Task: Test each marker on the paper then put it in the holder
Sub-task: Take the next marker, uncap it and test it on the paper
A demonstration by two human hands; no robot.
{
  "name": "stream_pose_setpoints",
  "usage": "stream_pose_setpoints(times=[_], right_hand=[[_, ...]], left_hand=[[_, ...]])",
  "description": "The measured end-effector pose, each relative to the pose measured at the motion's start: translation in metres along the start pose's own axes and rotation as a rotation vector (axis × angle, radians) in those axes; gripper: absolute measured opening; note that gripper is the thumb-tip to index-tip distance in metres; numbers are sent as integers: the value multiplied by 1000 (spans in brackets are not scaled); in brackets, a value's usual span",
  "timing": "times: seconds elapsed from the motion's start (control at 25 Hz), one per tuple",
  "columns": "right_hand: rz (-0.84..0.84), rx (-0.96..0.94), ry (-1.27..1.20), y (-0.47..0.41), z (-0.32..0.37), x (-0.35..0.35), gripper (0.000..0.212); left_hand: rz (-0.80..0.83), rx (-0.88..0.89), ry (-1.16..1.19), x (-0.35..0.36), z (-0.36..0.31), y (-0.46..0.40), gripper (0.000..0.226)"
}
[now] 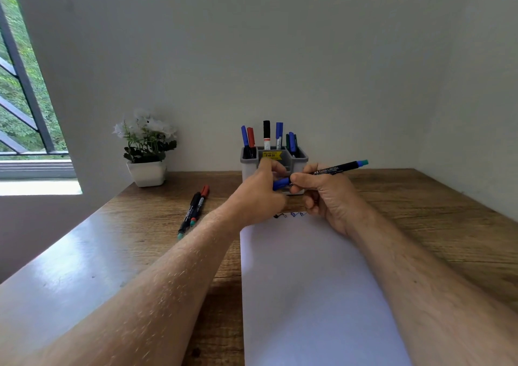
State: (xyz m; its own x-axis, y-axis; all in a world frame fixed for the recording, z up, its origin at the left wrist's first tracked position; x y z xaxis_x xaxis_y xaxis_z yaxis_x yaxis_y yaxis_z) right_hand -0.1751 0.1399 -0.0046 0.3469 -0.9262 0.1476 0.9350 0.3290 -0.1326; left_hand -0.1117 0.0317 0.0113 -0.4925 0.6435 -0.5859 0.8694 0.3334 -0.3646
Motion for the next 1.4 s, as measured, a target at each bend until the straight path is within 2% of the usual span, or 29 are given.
stream_pose_setpoints(times=[0.2,0.36,0.4,0.52,0.68,0.96,1.16,1.4], right_hand=[[2,45,-112,0,1,4,9],[63,99,-259,2,5,4,45],[59,101,-283,1,5,3,47],[-12,84,-291,0,7,-2,29],[-63,-1,-195,-3,11,-7,8],[-31,-126,-23,0,15,-6,21],[-65,-266,225,1,22,-2,18],[-94,-340,281,-2,23,-2,14]], left_hand=[[-126,-59,263,-16,0,-6,26],[-225,-178,547,-24,9,-7,15],[-241,-197,592,-26,11,-7,12],[-303,-194,665,-31,14,-9,12],[-400,-198,757,-41,18,-8,21],[-514,-284,824,-52,37,-5,20],[-557,-310,844,-55,41,-4,24],[-607,-342,878,-59,45,-5,30]])
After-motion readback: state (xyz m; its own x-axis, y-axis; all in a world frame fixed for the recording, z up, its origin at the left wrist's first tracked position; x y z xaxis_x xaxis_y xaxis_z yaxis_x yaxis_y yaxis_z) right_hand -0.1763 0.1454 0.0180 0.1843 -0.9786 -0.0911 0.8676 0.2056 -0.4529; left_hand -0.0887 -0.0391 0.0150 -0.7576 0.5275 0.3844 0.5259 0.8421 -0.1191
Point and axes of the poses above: each hand's wrist, its own y-axis away from the middle knuckle, its own x-axis out of the palm, z = x × y, the point moved 9 cm from there along -y, towards the middle knuckle, and after that the axes turned 12 degrees about -z, right-handed, at the moved point
